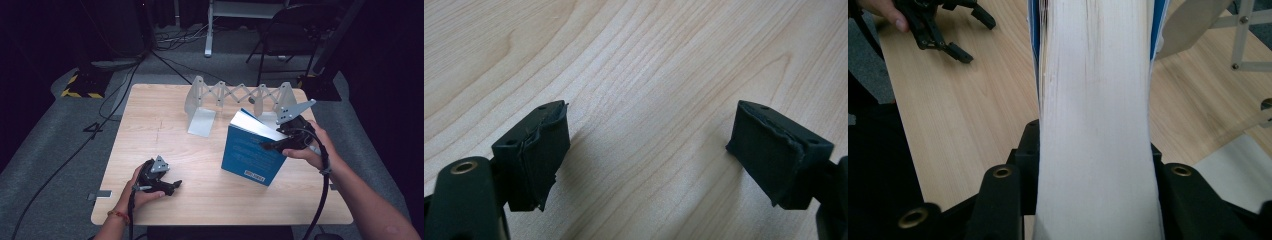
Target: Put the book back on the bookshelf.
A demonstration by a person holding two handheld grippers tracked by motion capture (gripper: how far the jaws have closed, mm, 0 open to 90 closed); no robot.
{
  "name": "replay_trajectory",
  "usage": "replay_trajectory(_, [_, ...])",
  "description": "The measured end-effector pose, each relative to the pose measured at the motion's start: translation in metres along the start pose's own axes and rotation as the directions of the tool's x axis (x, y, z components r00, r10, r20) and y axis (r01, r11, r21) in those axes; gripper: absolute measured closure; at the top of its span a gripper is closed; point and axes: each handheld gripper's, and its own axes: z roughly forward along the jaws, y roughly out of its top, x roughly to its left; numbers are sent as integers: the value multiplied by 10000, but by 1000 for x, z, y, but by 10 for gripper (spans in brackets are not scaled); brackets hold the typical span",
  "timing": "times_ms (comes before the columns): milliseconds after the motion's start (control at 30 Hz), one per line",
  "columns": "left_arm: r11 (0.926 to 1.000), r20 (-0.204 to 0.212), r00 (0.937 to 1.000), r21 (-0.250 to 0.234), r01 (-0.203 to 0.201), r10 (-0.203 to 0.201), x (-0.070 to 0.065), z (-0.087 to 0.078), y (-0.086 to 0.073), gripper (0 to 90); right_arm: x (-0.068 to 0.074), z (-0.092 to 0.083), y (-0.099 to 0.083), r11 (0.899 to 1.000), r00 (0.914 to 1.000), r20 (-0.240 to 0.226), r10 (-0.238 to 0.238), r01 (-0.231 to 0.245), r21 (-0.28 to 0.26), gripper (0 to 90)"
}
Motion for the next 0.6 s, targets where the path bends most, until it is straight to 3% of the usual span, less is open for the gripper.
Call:
replay_trajectory(300, [10000,-13,10000,1,-5,5,0,0,0,163,-19,-23,-19,9982,9959,681,603,-605,11,613])
replay_trajectory(533, [10000,-17,10000,-8,28,-28,0,1,0,155,-39,-45,-39,9919,9808,1490,1257,-1270,-13,613])
replay_trajectory(600, [10000,-17,10000,-8,47,-47,0,1,1,153,-47,-53,-46,9879,9703,1869,1533,-1548,-70,614])
